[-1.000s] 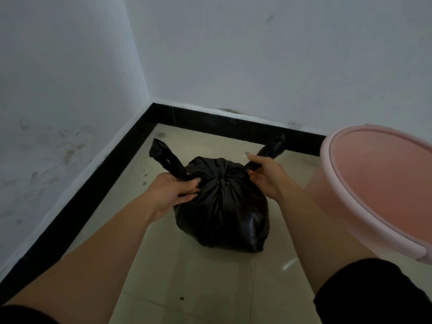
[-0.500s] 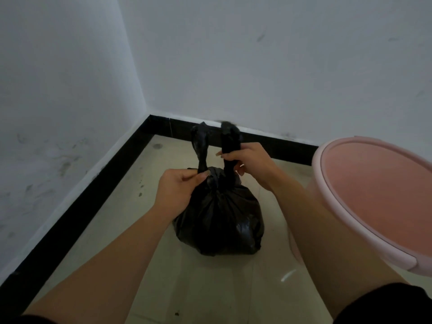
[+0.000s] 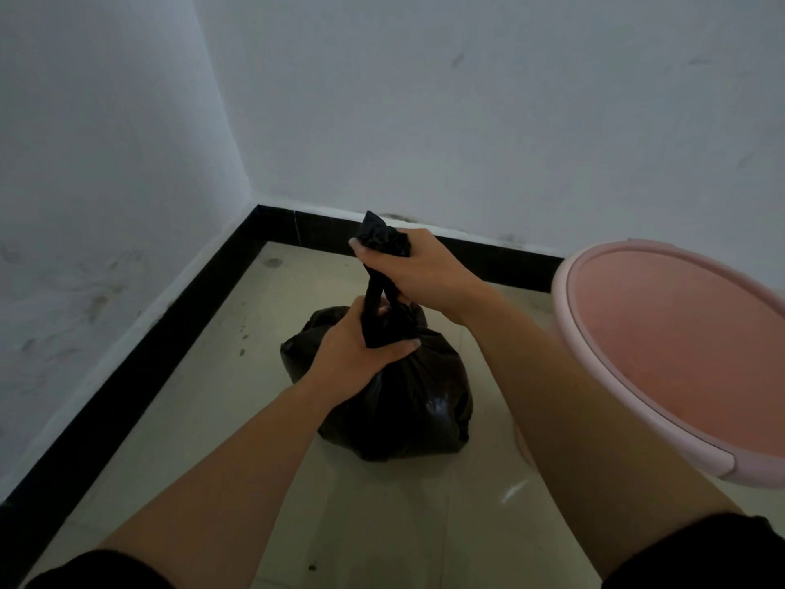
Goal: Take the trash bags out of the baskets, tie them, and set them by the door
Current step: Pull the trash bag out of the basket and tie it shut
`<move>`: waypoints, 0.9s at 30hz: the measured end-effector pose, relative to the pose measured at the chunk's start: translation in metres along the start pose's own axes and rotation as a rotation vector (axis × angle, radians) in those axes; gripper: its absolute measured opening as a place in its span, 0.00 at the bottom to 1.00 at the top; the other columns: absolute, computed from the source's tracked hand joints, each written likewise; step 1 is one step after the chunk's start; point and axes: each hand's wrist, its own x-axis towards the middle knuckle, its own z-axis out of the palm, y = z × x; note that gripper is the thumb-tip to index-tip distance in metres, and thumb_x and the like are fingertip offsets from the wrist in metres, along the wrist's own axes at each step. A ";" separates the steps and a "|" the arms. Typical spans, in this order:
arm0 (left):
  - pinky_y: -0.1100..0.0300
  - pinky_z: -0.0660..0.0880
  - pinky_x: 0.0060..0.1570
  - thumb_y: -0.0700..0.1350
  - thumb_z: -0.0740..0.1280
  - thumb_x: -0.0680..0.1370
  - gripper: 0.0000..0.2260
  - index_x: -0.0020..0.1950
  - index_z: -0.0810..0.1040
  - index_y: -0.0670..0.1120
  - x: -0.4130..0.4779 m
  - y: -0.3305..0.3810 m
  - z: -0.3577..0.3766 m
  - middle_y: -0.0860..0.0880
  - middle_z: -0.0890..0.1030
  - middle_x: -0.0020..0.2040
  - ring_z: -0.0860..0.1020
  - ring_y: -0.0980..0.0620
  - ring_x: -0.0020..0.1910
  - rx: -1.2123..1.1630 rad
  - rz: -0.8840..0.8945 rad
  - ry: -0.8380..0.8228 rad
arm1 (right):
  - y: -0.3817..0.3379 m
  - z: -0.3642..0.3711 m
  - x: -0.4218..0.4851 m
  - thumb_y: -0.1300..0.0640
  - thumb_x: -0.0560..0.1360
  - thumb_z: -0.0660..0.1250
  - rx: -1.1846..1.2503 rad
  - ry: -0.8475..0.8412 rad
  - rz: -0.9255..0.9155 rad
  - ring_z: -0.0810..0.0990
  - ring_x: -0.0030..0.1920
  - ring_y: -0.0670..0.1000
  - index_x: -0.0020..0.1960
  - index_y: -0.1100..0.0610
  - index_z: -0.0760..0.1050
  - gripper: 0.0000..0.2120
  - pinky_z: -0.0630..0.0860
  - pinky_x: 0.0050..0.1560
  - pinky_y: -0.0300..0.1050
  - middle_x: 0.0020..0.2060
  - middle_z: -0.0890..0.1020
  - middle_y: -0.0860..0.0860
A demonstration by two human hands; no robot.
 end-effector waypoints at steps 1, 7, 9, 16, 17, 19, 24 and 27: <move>0.69 0.71 0.54 0.59 0.72 0.70 0.24 0.63 0.74 0.54 0.000 -0.001 0.003 0.63 0.78 0.53 0.76 0.65 0.53 0.011 0.008 -0.016 | -0.003 0.002 -0.001 0.48 0.79 0.63 -0.012 -0.016 -0.006 0.67 0.26 0.45 0.39 0.58 0.68 0.16 0.67 0.32 0.36 0.30 0.69 0.53; 0.47 0.74 0.57 0.61 0.70 0.69 0.17 0.43 0.82 0.48 0.005 -0.001 0.018 0.53 0.84 0.40 0.81 0.55 0.46 -0.010 0.051 0.124 | -0.015 0.007 -0.006 0.47 0.82 0.57 0.086 -0.025 0.061 0.63 0.24 0.47 0.33 0.56 0.61 0.21 0.65 0.30 0.38 0.26 0.64 0.50; 0.43 0.74 0.55 0.66 0.67 0.67 0.16 0.37 0.78 0.54 0.009 -0.004 0.022 0.54 0.81 0.38 0.79 0.48 0.49 0.010 0.018 0.137 | -0.020 0.005 -0.007 0.47 0.82 0.56 0.105 0.018 0.073 0.66 0.29 0.49 0.35 0.56 0.62 0.20 0.68 0.36 0.41 0.29 0.65 0.52; 0.39 0.57 0.70 0.56 0.59 0.80 0.10 0.52 0.78 0.56 0.009 -0.021 0.023 0.49 0.77 0.57 0.64 0.45 0.70 0.218 -0.009 0.104 | -0.023 -0.003 -0.009 0.46 0.83 0.53 0.194 0.185 0.077 0.65 0.30 0.49 0.32 0.54 0.61 0.22 0.72 0.41 0.45 0.29 0.64 0.49; 0.40 0.52 0.73 0.54 0.58 0.81 0.13 0.61 0.77 0.53 0.006 -0.018 0.020 0.50 0.75 0.63 0.60 0.48 0.72 0.250 -0.022 0.103 | -0.024 -0.002 -0.010 0.46 0.83 0.53 0.201 0.193 0.074 0.65 0.31 0.50 0.32 0.54 0.60 0.22 0.71 0.41 0.46 0.29 0.64 0.50; 0.45 0.45 0.74 0.53 0.56 0.82 0.16 0.68 0.72 0.53 0.006 -0.018 0.017 0.51 0.70 0.69 0.56 0.51 0.74 0.286 -0.049 0.100 | -0.028 0.004 -0.011 0.47 0.83 0.53 0.200 0.199 0.055 0.65 0.35 0.52 0.33 0.54 0.61 0.21 0.69 0.42 0.47 0.30 0.64 0.51; 0.44 0.48 0.73 0.55 0.55 0.82 0.17 0.67 0.72 0.52 -0.002 -0.029 0.009 0.51 0.71 0.69 0.57 0.51 0.74 0.337 -0.145 0.051 | -0.029 0.020 -0.013 0.46 0.83 0.52 0.166 0.151 0.044 0.65 0.32 0.50 0.33 0.55 0.61 0.22 0.71 0.39 0.46 0.32 0.64 0.54; 0.43 0.51 0.72 0.62 0.56 0.79 0.21 0.68 0.69 0.54 -0.008 -0.037 0.007 0.54 0.72 0.68 0.57 0.51 0.74 0.362 -0.153 0.000 | -0.026 0.018 -0.011 0.47 0.83 0.54 0.140 0.026 0.058 0.66 0.28 0.47 0.35 0.57 0.64 0.21 0.70 0.33 0.39 0.30 0.68 0.51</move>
